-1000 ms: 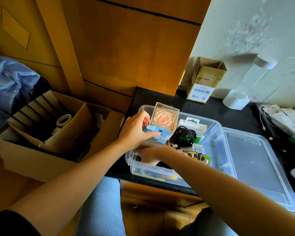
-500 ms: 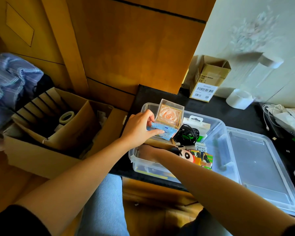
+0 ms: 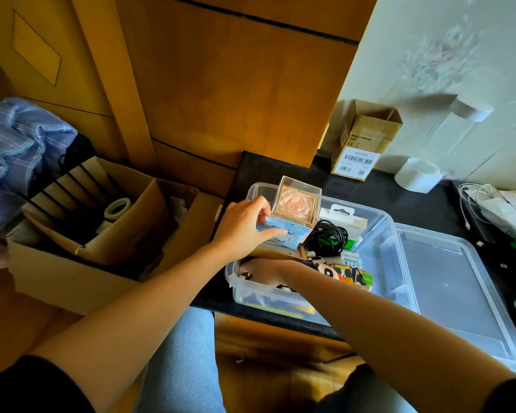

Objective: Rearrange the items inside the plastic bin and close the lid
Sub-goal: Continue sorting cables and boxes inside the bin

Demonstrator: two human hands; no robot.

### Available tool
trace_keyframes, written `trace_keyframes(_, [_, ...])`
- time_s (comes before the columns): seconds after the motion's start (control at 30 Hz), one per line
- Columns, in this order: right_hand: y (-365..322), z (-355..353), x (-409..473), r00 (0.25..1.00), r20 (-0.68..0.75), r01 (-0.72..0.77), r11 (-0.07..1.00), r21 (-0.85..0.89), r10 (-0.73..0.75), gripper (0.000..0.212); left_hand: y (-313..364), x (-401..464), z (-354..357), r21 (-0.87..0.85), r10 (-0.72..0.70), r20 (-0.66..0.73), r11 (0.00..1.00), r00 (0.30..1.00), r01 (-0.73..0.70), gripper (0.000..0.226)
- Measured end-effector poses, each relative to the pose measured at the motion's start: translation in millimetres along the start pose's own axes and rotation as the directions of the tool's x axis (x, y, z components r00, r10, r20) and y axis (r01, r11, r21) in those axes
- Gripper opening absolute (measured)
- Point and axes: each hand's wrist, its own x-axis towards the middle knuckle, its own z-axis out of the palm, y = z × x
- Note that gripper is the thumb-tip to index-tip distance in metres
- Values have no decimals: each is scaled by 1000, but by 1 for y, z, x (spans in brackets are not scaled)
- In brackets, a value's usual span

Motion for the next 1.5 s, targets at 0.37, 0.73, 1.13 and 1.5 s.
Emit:
trace_keyframes(0.37, [1, -4, -9, 989, -89, 116, 992, -54, -121, 35, -5, 2, 2, 38, 25, -13, 999, 1000, -24, 37])
trace_keyframes(0.73, [2, -9, -31, 899, -325, 328, 943, 54, -294, 21, -5, 3, 1, 49, 18, -13, 999, 1000, -17, 36])
trace_keyframes(1.13, [50, -25, -106, 833, -552, 225, 941, 255, -49, 18, 11, -6, -14, -79, 54, -67, 995, 996, -59, 47])
trace_keyframes(1.5, [117, -3, -151, 652, -557, 63, 695, 716, 515, 13, 62, -13, -16, 58, 294, -304, 955, 906, -290, 21])
